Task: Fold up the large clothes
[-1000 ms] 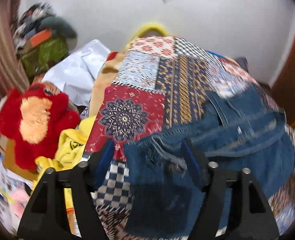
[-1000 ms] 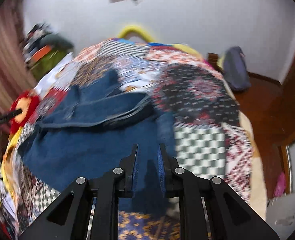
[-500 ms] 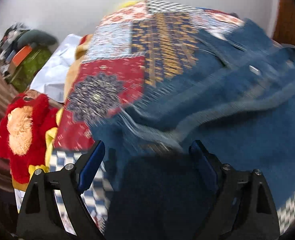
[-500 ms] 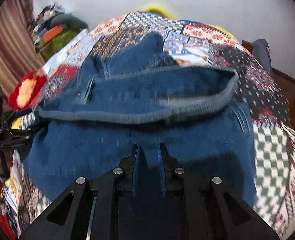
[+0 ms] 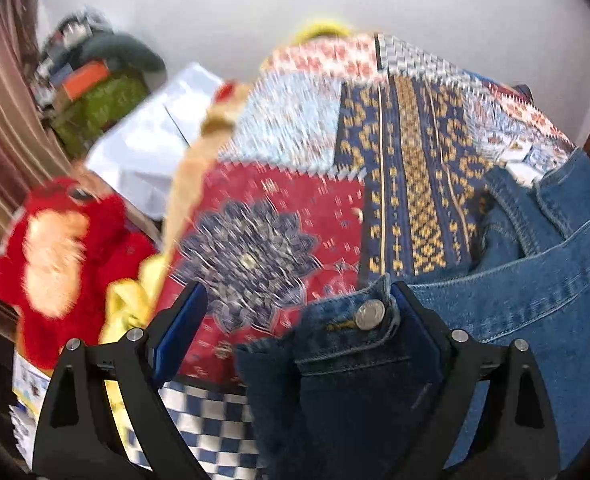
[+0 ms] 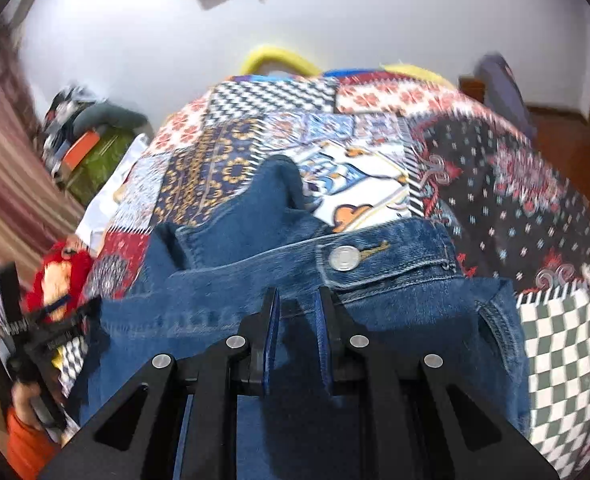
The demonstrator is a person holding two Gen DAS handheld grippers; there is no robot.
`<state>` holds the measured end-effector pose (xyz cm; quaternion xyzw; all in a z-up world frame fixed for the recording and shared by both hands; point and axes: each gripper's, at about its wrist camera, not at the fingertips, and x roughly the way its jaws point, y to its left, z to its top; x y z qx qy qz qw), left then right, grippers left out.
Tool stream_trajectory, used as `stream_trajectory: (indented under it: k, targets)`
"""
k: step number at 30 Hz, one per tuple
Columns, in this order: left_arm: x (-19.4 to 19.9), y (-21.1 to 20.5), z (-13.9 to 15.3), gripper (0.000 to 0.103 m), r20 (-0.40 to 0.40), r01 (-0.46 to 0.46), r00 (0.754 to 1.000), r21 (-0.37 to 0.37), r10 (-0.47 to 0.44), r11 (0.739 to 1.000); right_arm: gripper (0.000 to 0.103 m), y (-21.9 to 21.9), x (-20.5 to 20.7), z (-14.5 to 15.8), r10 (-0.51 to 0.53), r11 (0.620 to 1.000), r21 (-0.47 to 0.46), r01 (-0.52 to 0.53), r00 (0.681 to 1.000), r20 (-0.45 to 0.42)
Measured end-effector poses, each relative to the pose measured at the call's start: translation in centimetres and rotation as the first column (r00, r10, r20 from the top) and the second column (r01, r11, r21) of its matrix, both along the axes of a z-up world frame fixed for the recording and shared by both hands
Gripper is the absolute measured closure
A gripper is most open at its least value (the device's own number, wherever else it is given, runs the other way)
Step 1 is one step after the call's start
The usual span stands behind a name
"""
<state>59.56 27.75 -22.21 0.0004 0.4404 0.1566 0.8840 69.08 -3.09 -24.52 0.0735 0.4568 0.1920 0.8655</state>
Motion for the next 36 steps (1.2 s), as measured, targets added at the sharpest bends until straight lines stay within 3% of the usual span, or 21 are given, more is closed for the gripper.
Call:
stream_trajectory:
  k: [3, 8, 13, 18, 22, 25, 29, 31, 33, 34, 36]
  targets:
    - [-1.0, -0.3, 2.3, 0.010, 0.053, 0.038, 0.998, 0.011, -0.039, 0.999, 0.090, 1.1, -2.2, 1.5, 0.068, 0.997, -0.039, -0.067, 0.997, 0.035]
    - [-3.5, -1.0, 6.4, 0.010, 0.114, 0.111, 0.988, -0.050, -0.104, 0.993, 0.090, 3.3, -5.4, 3.3, 0.176, 0.984, -0.047, -0.174, 0.982, 0.062]
    - [-6.7, -3.2, 7.2, 0.010, 0.138, 0.201, 0.973, -0.106, -0.186, 0.974, 0.090, 5.7, -8.9, 3.7, 0.267, 0.963, -0.067, -0.262, 0.961, 0.074]
    - [-9.6, -6.2, 4.8, 0.009, 0.110, 0.259, 0.963, -0.115, -0.247, 0.959, 0.090, 8.0, -12.0, 2.8, 0.341, 0.936, -0.116, -0.331, 0.937, 0.079]
    - [-9.8, -7.5, 1.5, 0.009, 0.064, 0.259, 0.966, -0.147, -0.252, 0.955, 0.090, 9.6, -13.6, 0.7, 0.376, 0.908, -0.230, -0.350, 0.923, 0.081]
    - [-9.1, -7.9, -1.5, 0.009, 0.004, 0.229, 0.973, -0.192, -0.232, 0.954, 0.090, 10.1, -13.2, -1.8, 0.358, 0.888, -0.325, -0.326, 0.933, 0.042]
    - [-8.6, -7.3, -4.2, 0.008, -0.028, 0.201, 0.977, -0.241, -0.213, 0.950, 0.090, 9.0, -13.1, -2.6, 0.401, 0.873, -0.324, -0.364, 0.915, 0.054]
    - [-8.6, -6.4, -4.4, 0.007, -0.020, 0.187, 0.980, -0.263, -0.199, 0.947, 0.078, 8.6, -13.0, -2.8, 0.391, 0.862, -0.372, -0.345, 0.919, 0.054]
    - [-8.6, -5.5, -4.6, 0.007, -0.035, 0.157, 0.985, -0.257, -0.172, 0.954, 0.022, 7.3, -12.7, -3.0, 0.341, 0.865, -0.417, -0.279, 0.937, 0.080]
    - [-8.7, -5.0, -4.8, 0.007, -0.043, 0.141, 0.987, -0.260, -0.158, 0.955, 0.012, 6.9, -12.4, -3.2, 0.319, 0.865, -0.434, -0.251, 0.944, 0.088]
    - [-9.2, -4.2, -4.9, 0.007, -0.049, 0.127, 0.988, -0.262, -0.145, 0.957, 0.007, 5.2, -12.0, -3.4, 0.293, 0.882, -0.407, -0.236, 0.953, 0.082]
